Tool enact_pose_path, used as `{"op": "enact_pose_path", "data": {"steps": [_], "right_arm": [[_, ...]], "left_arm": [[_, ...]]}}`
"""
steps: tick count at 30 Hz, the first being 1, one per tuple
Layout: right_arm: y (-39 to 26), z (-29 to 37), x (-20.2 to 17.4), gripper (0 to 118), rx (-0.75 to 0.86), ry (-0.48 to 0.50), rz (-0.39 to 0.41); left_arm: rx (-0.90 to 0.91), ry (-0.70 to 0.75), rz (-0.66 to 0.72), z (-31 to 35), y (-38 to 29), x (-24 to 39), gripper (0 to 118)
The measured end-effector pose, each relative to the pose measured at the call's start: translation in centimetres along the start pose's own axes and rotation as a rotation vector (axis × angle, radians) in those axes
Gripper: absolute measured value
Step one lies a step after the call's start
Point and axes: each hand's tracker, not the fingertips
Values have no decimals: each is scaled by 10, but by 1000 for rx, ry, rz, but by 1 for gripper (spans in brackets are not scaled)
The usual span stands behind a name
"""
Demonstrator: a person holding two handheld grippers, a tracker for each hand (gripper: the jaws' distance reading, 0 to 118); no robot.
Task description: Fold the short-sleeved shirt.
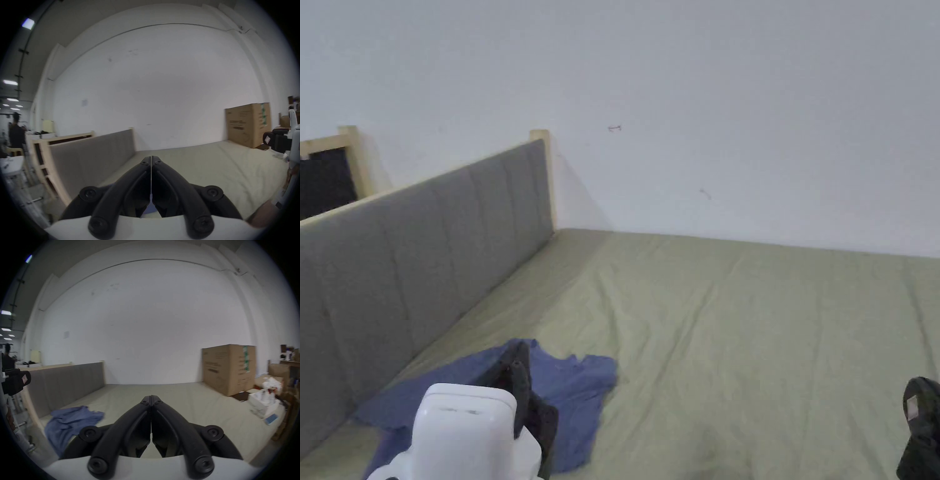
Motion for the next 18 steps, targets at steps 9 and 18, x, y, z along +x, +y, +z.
{"op": "enact_pose_path", "data": {"steps": [9, 18], "right_arm": [[3, -27, -86, 0, -7, 251, 20], [-7, -47, -42, 0, -149, 141, 85]], "left_arm": [[-61, 287, 37, 23, -18, -81, 0], [-417, -47, 197, -144, -8, -103, 1]]}}
